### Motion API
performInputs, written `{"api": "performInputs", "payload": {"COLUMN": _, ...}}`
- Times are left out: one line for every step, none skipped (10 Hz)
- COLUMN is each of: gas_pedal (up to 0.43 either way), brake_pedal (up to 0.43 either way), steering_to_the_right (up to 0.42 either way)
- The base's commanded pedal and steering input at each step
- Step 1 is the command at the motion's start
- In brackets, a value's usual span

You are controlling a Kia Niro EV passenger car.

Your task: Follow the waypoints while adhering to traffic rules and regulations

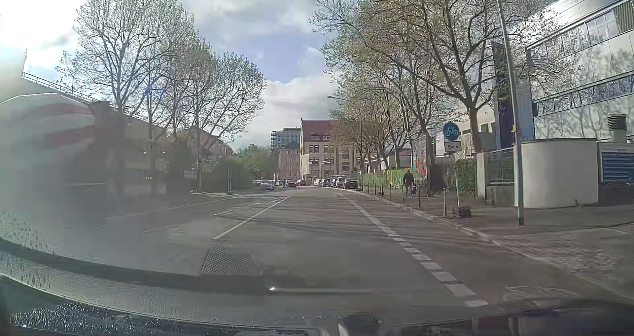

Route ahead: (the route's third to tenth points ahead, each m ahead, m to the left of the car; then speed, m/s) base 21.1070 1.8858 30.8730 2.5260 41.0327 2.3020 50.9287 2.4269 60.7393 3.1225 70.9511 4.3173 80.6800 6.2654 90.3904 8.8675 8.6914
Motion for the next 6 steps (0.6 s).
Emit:
{"api": "performInputs", "payload": {"gas_pedal": 0.157, "brake_pedal": 0.0, "steering_to_the_right": 0.003}}
{"api": "performInputs", "payload": {"gas_pedal": 0.157, "brake_pedal": 0.0, "steering_to_the_right": 0.003}}
{"api": "performInputs", "payload": {"gas_pedal": 0.157, "brake_pedal": 0.0, "steering_to_the_right": 0.003}}
{"api": "performInputs", "payload": {"gas_pedal": 0.157, "brake_pedal": 0.0, "steering_to_the_right": 0.003}}
{"api": "performInputs", "payload": {"gas_pedal": 0.157, "brake_pedal": 0.0, "steering_to_the_right": 0.003}}
{"api": "performInputs", "payload": {"gas_pedal": 0.157, "brake_pedal": 0.0, "steering_to_the_right": 0.003}}
